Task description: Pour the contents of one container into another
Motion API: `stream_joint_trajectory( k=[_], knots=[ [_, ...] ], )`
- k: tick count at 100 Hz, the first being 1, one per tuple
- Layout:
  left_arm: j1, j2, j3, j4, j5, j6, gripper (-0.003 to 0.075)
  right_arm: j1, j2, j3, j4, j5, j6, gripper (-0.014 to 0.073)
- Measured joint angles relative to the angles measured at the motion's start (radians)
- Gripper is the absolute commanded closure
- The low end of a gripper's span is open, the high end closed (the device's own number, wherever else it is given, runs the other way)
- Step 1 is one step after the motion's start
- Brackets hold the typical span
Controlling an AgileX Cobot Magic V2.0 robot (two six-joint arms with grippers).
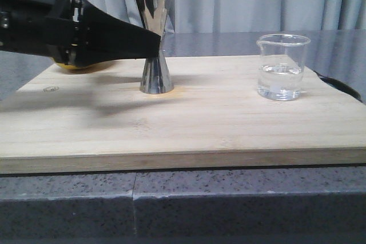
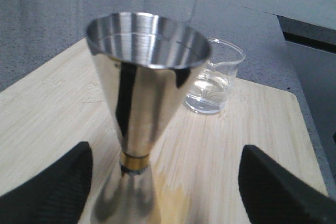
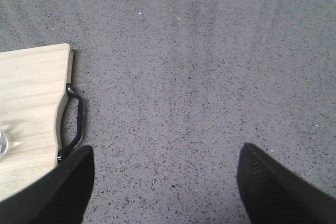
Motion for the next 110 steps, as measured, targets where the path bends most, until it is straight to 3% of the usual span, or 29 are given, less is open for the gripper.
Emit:
stream_joint_trajectory(
  k=[44,78,90,110],
  knots=[
    [-0.046,0.098,-0.127,-0.002,0.0,0.002,0.0193,0.0,0.0,0.0,0.0,-0.002,-0.002,0.0102],
    [-0.048,0.104,-0.14,-0.002,0.002,0.002,0.0421,0.0,0.0,0.0,0.0,-0.004,-0.002,0.0102],
    [-0.048,0.104,-0.14,-0.002,0.002,0.002,0.0459,0.0,0.0,0.0,0.0,-0.004,-0.002,0.0102],
    [-0.048,0.104,-0.157,-0.002,0.006,0.002,0.0461,0.0,0.0,0.0,0.0,-0.004,-0.002,0.0102]
  ],
)
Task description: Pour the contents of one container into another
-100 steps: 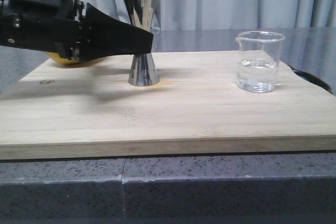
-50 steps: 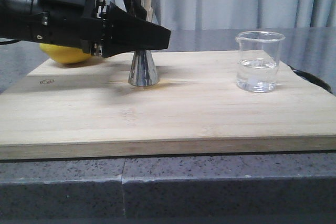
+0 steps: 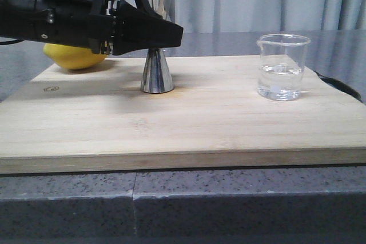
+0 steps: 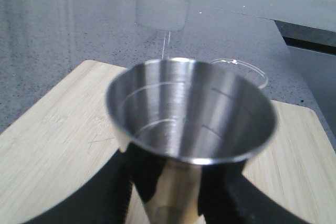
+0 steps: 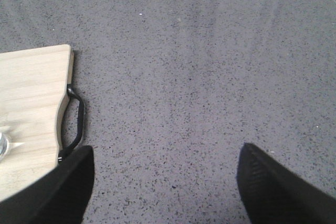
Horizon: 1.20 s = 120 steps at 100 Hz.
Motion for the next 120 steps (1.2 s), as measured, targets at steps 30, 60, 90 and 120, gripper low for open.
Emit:
stream_joint_trajectory(
  k=[30,60,90,120],
  knots=[
    [0.0,-0.002,-0.029,0.0,0.002,-0.045,0.0461,0.0,0.0,0.0,0.0,0.0,0.0,0.0102],
    [0.0,-0.029,-0.032,0.002,0.002,-0.049,0.0461,0.0,0.0,0.0,0.0,-0.004,0.0,0.0102],
    [0.0,-0.076,-0.034,0.004,0.002,-0.052,0.0461,0.03,0.023,0.0,0.228,-0.074,-0.272,0.0102],
    [0.0,-0.08,-0.034,0.007,0.002,-0.052,0.0461,0.136,0.195,-0.066,0.33,-0.085,-0.403,0.0102]
  ],
)
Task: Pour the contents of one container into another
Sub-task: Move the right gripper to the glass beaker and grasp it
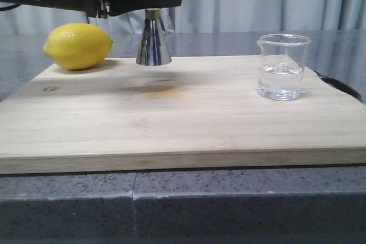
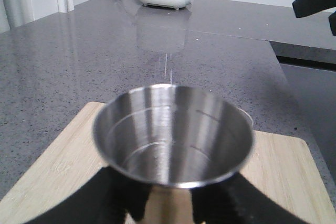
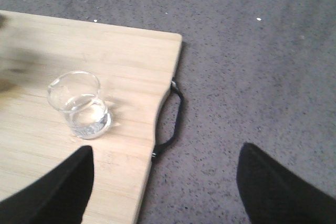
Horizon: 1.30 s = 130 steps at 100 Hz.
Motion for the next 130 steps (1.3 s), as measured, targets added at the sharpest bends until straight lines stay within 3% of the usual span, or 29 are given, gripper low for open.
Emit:
stream_joint_trajectory(
  k=[43,60,80,101,130],
  knots=[
    [0.0,0.0,0.0,0.0,0.0,-0.002,0.0461,0.178,0.309,-0.301,0.004,0.147,-0.046,0.0102],
    [0.0,0.0,0.0,0.0,0.0,-0.002,0.0461,0.289,0.383,-0.332,0.007,0.177,-0.048,0.0102],
    [0.0,0.0,0.0,0.0,0.0,-0.002,0.0461,0.306,0.425,-0.333,0.009,0.173,-0.048,0.0102],
    [0.0,0.0,0.0,0.0,0.0,-0.002,0.0461,0.306,0.408,-0.233,0.046,-0.041,-0.048,0.0102],
    [0.0,0.0,0.0,0.0,0.0,-0.002,0.0461,0.318,0.283,0.093,0.082,-0.449,-0.048,0.0102]
  ],
)
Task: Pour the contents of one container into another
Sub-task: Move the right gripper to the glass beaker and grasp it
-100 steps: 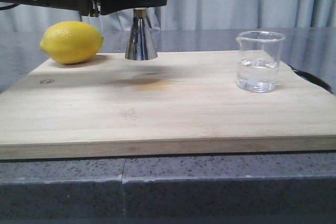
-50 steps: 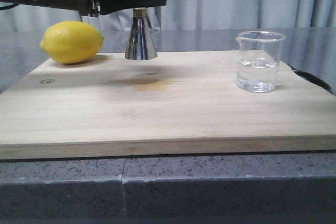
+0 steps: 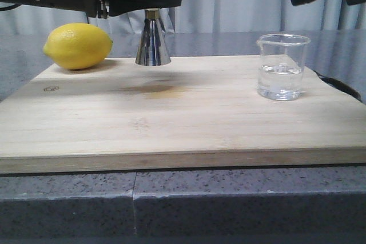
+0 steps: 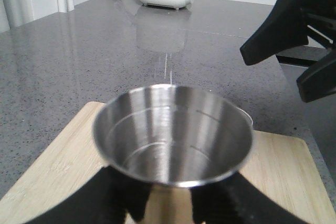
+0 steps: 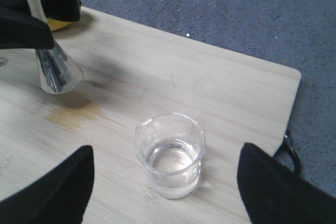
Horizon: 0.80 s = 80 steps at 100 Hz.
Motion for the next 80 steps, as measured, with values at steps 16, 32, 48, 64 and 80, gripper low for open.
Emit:
stream_joint_trajectory(
  k=[16,32,48,64,80],
  knots=[
    [0.0,0.0,0.0,0.0,0.0,0.0,0.0461,0.056,-0.07,0.17,0.015,-0.208,0.0,0.0102],
    [0.0,0.0,0.0,0.0,0.0,0.0,0.0461,0.116,-0.086,0.315,0.019,-0.44,0.003,0.0102],
    [0.0,0.0,0.0,0.0,0.0,0.0,0.0461,0.141,-0.048,0.372,0.023,-0.574,0.006,0.0102],
    [0.0,0.0,0.0,0.0,0.0,0.0,0.0461,0.157,0.029,0.377,0.025,-0.635,0.008,0.0102],
    [0.0,0.0,0.0,0.0,0.0,0.0,0.0461,0.182,0.133,0.377,0.027,-0.741,0.01,0.0102]
  ],
)
